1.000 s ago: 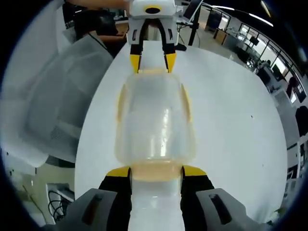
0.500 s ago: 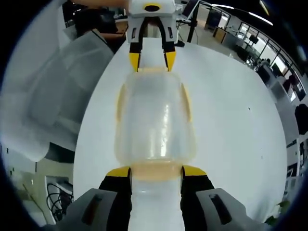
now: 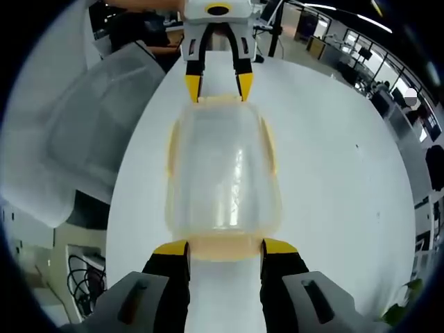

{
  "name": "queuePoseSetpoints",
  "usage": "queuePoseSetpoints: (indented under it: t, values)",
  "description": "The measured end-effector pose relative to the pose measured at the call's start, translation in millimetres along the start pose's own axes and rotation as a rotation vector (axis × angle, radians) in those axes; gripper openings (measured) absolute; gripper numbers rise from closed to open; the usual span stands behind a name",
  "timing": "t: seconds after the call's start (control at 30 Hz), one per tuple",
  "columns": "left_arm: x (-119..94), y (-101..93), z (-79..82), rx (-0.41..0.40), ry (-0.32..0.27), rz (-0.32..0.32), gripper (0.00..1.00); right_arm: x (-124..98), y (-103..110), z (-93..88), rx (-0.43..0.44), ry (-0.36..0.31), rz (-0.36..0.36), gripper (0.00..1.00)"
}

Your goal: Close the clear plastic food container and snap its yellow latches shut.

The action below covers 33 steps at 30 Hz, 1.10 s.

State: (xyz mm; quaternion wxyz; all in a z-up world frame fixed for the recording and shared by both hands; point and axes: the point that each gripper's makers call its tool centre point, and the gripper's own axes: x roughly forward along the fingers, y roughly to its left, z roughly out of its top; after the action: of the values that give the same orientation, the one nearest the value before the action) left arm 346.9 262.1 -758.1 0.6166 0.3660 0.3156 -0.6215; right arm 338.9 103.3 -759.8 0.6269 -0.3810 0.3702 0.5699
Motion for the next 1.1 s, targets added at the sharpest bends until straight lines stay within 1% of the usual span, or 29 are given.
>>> queuePoseSetpoints:
  t: [0.23, 0.4, 0.7, 1.1]
  values:
    - [8.9, 1.3, 6.2, 0.002, 0.003, -0.01, 0.38, 1.1, -0.5, -10.3, 0.012, 0.002, 0.007, 0.38]
    - [12.2, 2.4, 5.9, 0.001, 0.009, -0.015, 0.38, 6.6, -1.3, -15.9, 0.019, 0.004, 0.017, 0.38]
    - [16.6, 2.9, -0.3, -0.009, 0.018, -0.028, 0.38, 11.4, -1.2, -15.7, 0.032, -0.008, 0.033, 0.38]
    - [16.4, 0.4, -1.1, -0.01, 0.001, -0.04, 0.39, 11.2, 1.8, -14.6, 0.049, -0.002, 0.045, 0.38]
